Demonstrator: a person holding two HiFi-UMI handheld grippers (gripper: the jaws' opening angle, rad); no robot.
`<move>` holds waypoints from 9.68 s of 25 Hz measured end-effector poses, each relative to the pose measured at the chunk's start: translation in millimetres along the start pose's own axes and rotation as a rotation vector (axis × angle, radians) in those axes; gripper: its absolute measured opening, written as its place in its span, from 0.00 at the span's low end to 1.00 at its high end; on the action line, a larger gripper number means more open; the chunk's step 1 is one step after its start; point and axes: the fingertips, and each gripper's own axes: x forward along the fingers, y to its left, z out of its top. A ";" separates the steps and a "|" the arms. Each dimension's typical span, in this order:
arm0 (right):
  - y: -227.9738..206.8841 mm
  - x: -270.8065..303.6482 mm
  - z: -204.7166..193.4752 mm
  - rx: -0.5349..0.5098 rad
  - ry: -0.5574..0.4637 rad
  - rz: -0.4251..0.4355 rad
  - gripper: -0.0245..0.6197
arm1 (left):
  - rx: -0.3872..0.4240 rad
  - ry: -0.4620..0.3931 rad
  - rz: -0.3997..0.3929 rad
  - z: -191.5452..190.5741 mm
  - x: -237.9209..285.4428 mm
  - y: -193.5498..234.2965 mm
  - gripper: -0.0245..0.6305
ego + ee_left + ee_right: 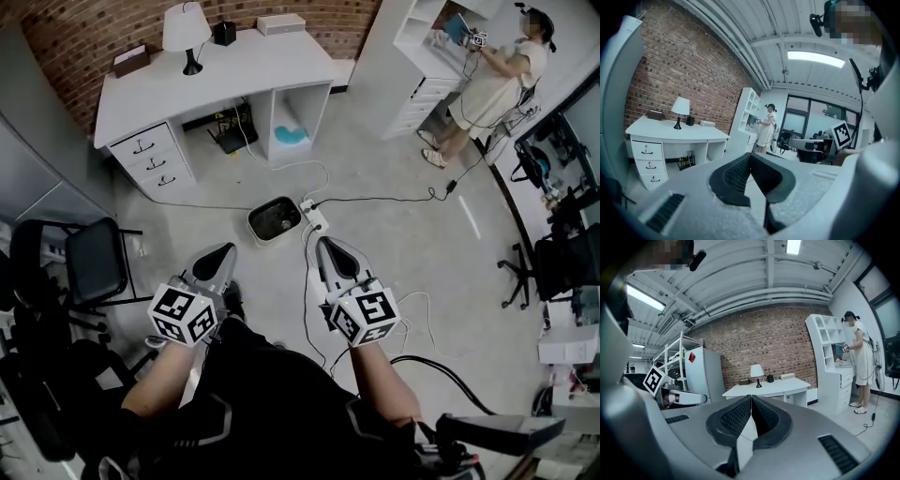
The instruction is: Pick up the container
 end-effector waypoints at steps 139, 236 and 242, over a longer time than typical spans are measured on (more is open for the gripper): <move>-149.1 332.6 -717.3 1.214 0.539 0.245 0.05 | -0.681 0.562 0.151 -602.5 335.9 357.2 0.39; -158.5 297.3 -215.6 0.339 0.183 0.202 0.08 | -0.877 0.226 -0.297 -164.7 244.0 187.5 0.09; -158.3 287.8 -141.3 0.264 0.147 0.205 0.07 | -0.893 0.182 -0.307 -102.5 226.3 173.2 0.09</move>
